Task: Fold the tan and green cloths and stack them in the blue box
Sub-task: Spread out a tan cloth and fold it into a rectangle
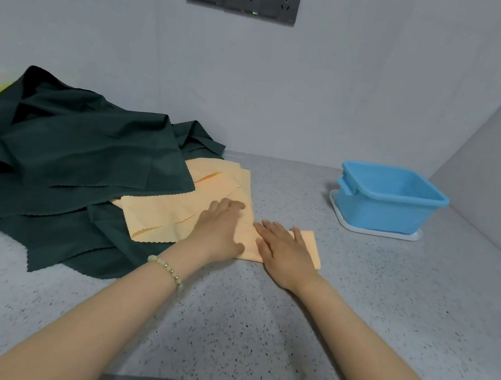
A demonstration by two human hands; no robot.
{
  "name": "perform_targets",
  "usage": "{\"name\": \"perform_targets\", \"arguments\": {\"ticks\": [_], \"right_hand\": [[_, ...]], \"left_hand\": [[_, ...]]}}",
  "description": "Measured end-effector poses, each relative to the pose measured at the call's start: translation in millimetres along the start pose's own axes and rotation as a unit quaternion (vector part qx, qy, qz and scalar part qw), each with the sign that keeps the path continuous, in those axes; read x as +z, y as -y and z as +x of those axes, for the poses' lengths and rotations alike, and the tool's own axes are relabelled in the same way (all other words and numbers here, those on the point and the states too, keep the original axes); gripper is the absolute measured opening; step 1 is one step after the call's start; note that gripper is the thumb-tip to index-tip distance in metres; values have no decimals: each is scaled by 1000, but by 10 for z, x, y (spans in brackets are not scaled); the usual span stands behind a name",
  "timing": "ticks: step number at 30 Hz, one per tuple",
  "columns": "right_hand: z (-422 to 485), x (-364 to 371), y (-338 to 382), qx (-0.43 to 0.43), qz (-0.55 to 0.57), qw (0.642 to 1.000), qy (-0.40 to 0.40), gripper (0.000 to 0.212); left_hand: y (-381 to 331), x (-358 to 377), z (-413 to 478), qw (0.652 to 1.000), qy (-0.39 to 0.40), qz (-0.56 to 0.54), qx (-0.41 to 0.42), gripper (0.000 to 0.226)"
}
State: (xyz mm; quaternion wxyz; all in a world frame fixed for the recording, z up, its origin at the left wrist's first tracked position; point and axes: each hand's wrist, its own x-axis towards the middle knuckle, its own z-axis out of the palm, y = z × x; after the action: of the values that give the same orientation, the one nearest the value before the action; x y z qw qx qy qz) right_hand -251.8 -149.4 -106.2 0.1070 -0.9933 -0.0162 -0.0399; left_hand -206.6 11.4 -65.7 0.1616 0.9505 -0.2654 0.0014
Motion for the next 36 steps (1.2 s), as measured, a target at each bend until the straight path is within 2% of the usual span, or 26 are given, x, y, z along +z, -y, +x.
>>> {"name": "perform_targets", "arguments": {"ticks": [3, 7, 22, 26, 36], "right_hand": [[22, 22, -18, 0, 5, 1000, -5, 47], [15, 64, -29, -4, -8, 1000, -14, 47], [-10, -37, -322, -36, -18, 999, 35, 57], [-91, -94, -480, -19, -35, 998, 46, 57], [-264, -344, -826, 42, 16, 994, 102, 56]], "left_hand": [[-95, 120, 31, 997, 7, 37, 67, 55], [-97, 371, 36, 995, 44, 85, 36, 52], [-24, 479, 73, 997, 54, 55, 22, 56], [-19, 480, 81, 996, 63, 56, 21, 56], [-74, 403, 38, 994, 87, 58, 13, 56]]}}
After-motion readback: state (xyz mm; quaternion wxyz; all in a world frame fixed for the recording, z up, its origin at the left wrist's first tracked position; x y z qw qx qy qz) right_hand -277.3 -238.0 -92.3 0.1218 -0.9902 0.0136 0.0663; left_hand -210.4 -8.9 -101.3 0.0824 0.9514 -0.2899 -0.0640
